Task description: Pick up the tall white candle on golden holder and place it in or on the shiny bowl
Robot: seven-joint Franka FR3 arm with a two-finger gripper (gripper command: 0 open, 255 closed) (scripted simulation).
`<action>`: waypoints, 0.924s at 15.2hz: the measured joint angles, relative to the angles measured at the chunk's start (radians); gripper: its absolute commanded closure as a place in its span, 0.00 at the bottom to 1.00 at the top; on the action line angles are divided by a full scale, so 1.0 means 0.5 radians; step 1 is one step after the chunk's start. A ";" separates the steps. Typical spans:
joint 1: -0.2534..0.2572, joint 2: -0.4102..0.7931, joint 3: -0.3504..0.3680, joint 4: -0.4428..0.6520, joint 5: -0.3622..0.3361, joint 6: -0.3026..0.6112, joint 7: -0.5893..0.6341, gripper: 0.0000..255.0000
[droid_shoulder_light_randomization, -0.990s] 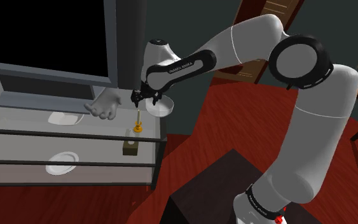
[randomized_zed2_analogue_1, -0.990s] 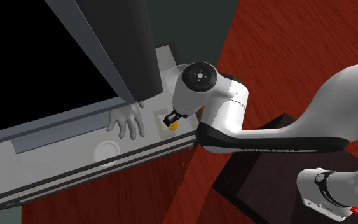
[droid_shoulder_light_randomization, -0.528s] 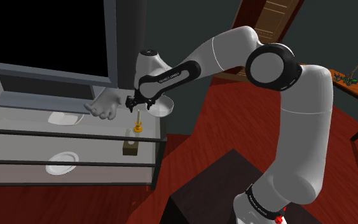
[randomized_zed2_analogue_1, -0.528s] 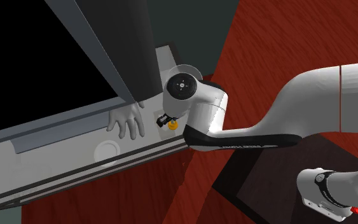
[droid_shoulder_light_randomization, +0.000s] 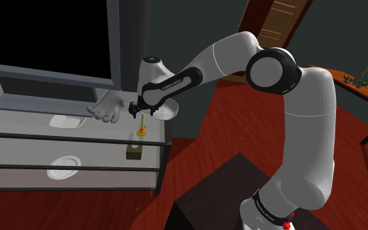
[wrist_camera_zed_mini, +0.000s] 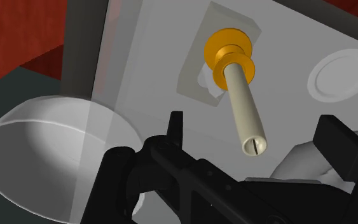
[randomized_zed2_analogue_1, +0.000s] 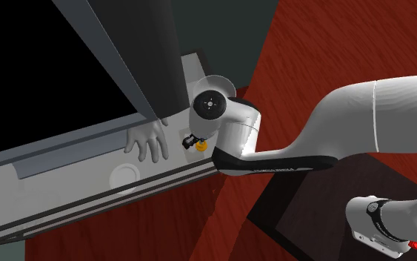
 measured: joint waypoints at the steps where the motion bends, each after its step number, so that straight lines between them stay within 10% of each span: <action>1: 0.000 0.001 0.000 0.000 0.000 0.001 0.000 0.00; 2: 0.000 0.001 0.000 0.001 0.000 0.001 0.000 0.00; 3: 0.000 0.001 0.000 0.001 0.000 0.001 0.000 1.00; 14: -0.001 -0.007 0.002 0.002 0.002 -0.008 -0.002 1.00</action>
